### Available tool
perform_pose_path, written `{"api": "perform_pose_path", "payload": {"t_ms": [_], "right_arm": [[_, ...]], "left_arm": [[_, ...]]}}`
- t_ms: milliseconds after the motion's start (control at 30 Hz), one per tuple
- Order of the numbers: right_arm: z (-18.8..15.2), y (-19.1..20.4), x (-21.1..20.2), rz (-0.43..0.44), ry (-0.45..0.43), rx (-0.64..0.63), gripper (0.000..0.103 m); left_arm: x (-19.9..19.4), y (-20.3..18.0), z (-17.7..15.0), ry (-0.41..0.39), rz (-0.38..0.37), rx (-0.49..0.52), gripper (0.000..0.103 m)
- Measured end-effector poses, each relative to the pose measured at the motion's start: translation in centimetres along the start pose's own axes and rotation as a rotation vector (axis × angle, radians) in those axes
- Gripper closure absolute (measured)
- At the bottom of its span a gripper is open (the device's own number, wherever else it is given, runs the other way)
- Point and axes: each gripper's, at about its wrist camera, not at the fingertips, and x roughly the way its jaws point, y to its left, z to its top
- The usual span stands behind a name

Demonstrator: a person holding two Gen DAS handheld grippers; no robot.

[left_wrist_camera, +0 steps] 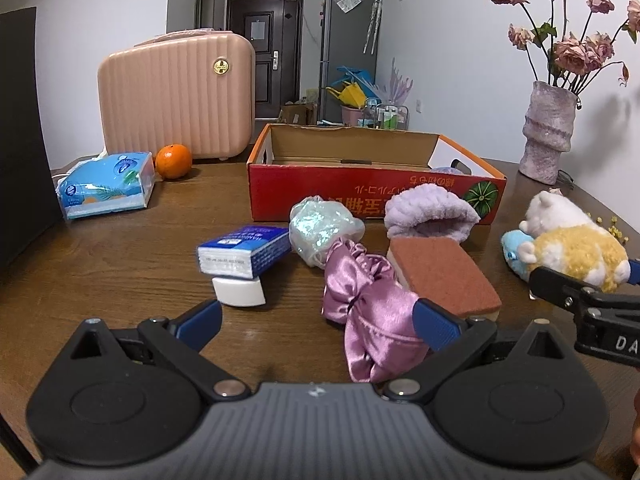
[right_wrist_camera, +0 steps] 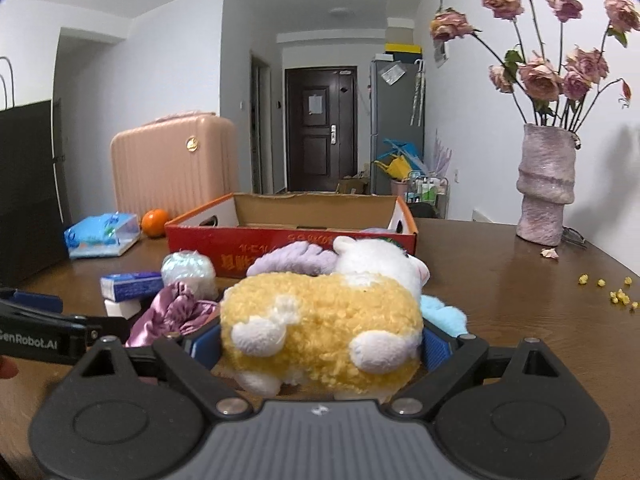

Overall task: Organize soft objects
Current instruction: 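Lift the plush sheep with the right tool while the left tool approaches the pink satin pouch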

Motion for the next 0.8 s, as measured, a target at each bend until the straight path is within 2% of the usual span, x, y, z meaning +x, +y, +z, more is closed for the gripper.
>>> {"api": "perform_pose_path", "payload": {"t_ms": [300, 667, 800], "right_arm": [[0.1, -0.9, -0.4, -0.012, -0.019, 0.040, 0.009], [0.2, -1.4, -0.4, -0.013, -0.025, 0.063, 0.009], [0.1, -1.3, -0.3, -0.007, -0.020, 0.058, 0.008]], "left_arm": [[1.2, -2.0, 1.8, 0.009, 0.025, 0.037, 0.000], [5.1, -2.6, 1.5, 0.110, 0.093, 0.038, 0.000], [6.0, -2.2, 1.2, 0.123, 0.107, 0.040, 0.000]]}}
